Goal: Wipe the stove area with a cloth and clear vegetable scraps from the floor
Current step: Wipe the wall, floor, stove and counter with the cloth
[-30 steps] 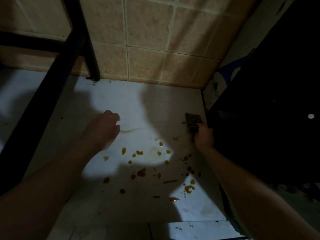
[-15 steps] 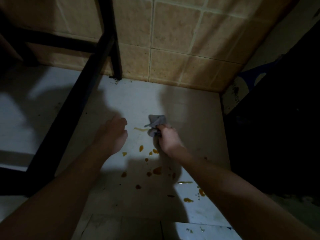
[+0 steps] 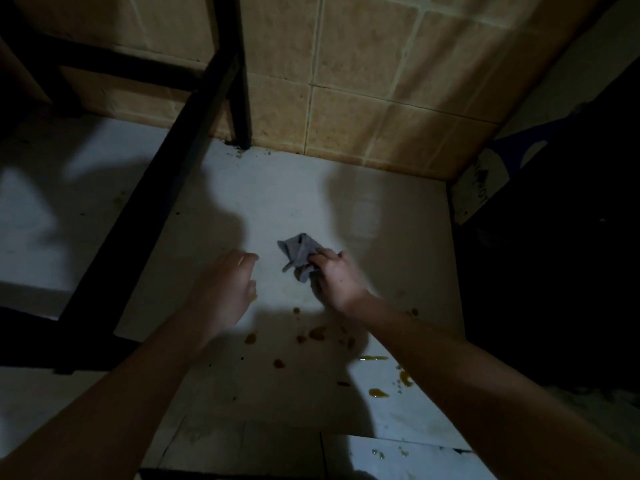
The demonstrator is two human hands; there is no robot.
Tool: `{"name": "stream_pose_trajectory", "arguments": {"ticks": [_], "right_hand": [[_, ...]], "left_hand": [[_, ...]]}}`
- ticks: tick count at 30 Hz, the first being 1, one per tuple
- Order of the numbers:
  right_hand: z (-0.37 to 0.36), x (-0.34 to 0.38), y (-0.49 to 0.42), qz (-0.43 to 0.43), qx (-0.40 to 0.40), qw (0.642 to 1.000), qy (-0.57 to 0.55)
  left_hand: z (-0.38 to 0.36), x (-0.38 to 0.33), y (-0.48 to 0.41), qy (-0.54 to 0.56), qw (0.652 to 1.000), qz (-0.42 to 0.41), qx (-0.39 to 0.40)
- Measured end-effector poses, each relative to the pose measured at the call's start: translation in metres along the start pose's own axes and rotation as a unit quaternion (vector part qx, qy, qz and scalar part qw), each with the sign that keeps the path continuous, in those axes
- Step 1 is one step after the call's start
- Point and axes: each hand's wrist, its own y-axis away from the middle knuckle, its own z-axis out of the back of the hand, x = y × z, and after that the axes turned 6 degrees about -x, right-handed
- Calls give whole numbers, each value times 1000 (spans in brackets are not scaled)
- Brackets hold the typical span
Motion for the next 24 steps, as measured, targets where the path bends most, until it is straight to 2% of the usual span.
{"name": "stream_pose_trajectory", "arguments": {"ticks": [2,4,6,8,12,18,21,24], "right_hand": [[7,-20,5,-43,-16,999,-4],[15,-40,15,-130,-53,989,-52],[20,-59,26,-212,-89,972,-54],[26,-81,44,-272,-75,958,-46],[41,-112,82,-364,-99,925,-46],[36,-105,123,-375,-85,922,-52],[31,-85,127,-369,-81,924,-68],[27,-55,120,-326,-65,937,-105]], "left_hand": [[-4,-3,0,-19,1000,-17,-1],[-9,-12,-3,-34,998,-46,2],[-14,-23,-8,-43,997,-69,5],[-17,-38,-14,-50,996,-75,7],[-26,-68,-21,-74,992,-101,17],[-37,-93,-25,-70,988,-132,33],[-35,-82,-23,-81,987,-137,29],[-25,-57,-20,-73,991,-114,21]]}}
